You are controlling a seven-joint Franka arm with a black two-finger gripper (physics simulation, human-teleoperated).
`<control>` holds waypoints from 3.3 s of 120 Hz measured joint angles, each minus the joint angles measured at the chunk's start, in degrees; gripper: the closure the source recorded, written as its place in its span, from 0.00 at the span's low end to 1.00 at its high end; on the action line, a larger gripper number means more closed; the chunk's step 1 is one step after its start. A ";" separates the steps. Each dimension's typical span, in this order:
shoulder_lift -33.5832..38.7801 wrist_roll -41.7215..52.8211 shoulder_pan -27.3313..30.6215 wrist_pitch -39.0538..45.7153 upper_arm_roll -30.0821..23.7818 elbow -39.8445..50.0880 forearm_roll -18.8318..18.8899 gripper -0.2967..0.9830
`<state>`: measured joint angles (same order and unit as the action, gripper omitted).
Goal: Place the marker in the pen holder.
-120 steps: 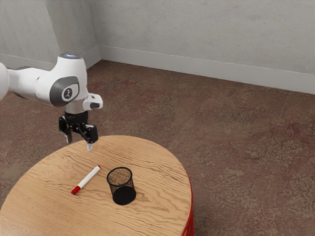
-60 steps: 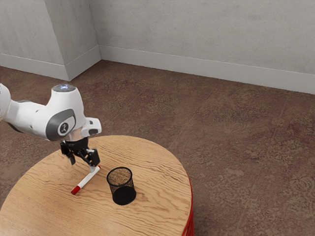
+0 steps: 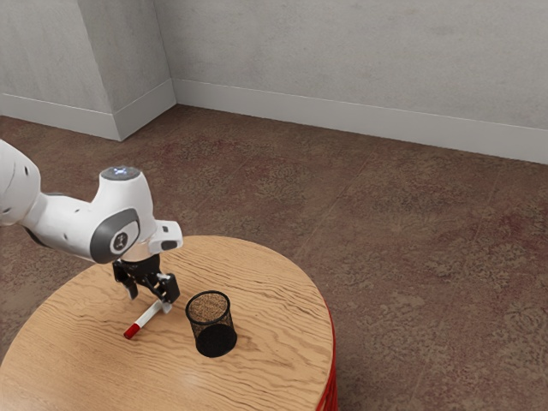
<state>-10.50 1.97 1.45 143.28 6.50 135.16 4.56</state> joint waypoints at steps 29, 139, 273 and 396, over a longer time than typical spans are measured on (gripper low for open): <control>-2.29 0.11 0.11 0.89 0.00 -2.21 0.06 0.23; -2.70 -0.26 -2.12 -0.04 -0.35 -3.06 -0.26 0.52; 14.20 -5.40 -9.44 -8.96 -0.83 -7.70 2.08 0.84; 12.67 -9.78 -17.65 -11.75 -0.88 -6.77 0.85 0.81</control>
<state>2.17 -7.82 -16.21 131.53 5.62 128.39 5.41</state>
